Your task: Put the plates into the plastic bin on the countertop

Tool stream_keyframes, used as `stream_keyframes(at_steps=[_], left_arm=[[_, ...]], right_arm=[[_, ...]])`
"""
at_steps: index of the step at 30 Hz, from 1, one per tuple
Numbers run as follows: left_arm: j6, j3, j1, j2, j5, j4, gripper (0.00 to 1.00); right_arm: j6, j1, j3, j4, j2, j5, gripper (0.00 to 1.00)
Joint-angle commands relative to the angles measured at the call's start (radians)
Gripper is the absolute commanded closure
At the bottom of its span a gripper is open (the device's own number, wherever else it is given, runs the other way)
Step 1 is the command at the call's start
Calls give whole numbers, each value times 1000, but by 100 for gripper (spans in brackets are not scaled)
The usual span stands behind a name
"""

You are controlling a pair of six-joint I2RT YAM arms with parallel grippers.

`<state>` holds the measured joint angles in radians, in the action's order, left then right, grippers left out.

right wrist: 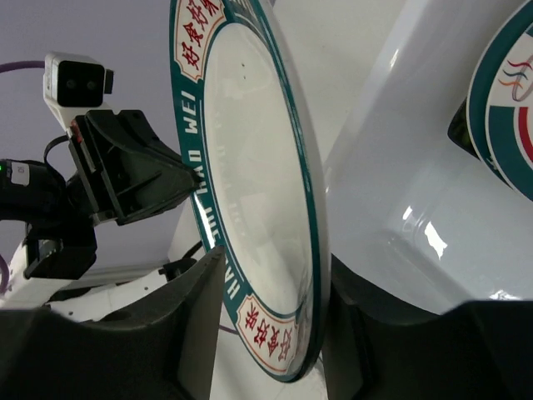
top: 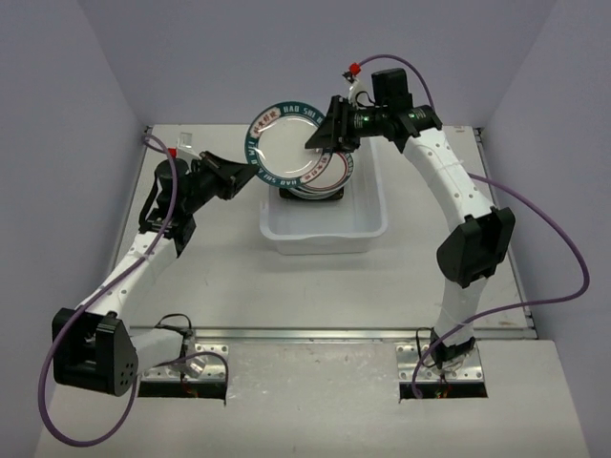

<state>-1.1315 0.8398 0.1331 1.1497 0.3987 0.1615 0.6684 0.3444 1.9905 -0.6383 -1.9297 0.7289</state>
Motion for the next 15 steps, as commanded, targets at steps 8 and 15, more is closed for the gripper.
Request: stream_keyframes(at_steps=[8, 15], left_arm=[[151, 194, 25, 54, -65, -140, 43], [404, 439, 7, 92, -345, -700, 0]], right_arm=[[-50, -110, -165, 65, 124, -121, 100], [-136, -186, -105, -22, 26, -259, 100]])
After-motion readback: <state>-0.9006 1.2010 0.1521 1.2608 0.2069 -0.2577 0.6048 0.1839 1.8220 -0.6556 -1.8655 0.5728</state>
